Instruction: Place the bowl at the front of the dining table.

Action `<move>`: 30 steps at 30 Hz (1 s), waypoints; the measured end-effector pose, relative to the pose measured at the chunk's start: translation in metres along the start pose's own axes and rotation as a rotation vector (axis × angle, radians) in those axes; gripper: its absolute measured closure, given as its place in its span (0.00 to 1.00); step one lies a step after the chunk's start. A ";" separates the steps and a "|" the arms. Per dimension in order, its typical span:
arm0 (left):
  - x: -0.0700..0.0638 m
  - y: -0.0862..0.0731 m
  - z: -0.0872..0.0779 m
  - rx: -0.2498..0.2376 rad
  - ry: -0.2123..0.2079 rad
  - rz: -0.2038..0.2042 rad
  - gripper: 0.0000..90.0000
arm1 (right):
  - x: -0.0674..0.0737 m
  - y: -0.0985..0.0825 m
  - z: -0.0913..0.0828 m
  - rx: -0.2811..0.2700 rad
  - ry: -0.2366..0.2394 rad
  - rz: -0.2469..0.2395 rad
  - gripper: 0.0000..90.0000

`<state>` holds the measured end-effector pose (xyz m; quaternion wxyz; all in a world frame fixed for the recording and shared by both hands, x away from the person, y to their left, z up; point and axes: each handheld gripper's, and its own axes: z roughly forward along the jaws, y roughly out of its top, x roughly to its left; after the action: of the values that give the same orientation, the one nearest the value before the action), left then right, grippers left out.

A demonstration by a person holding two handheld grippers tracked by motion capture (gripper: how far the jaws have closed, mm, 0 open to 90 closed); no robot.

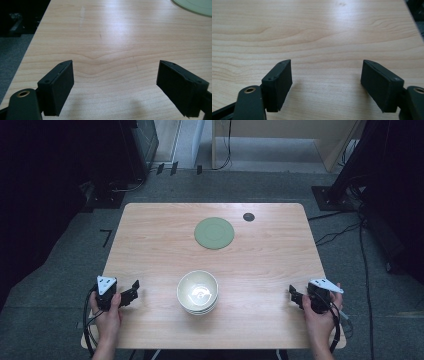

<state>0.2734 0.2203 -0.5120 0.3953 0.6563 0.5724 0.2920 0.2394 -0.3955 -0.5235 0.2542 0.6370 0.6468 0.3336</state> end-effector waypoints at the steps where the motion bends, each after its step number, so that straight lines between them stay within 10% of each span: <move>1: 0.000 0.000 -0.001 -0.008 0.001 -0.004 0.15 | 0.001 0.000 0.001 0.007 -0.003 -0.005 0.25; 10: -0.014 0.011 -0.014 -0.134 -0.053 -0.032 0.15 | 0.009 0.002 0.006 0.036 -0.088 -0.012 0.15; 30: -0.056 0.042 -0.040 -0.251 -0.197 -0.031 0.15 | 0.021 0.010 0.005 -0.024 -0.075 0.002 0.15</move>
<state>0.2519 0.1717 -0.4513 0.5329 0.6186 0.4998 0.2891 0.2484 -0.3748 -0.5171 0.2856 0.6465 0.6321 0.3176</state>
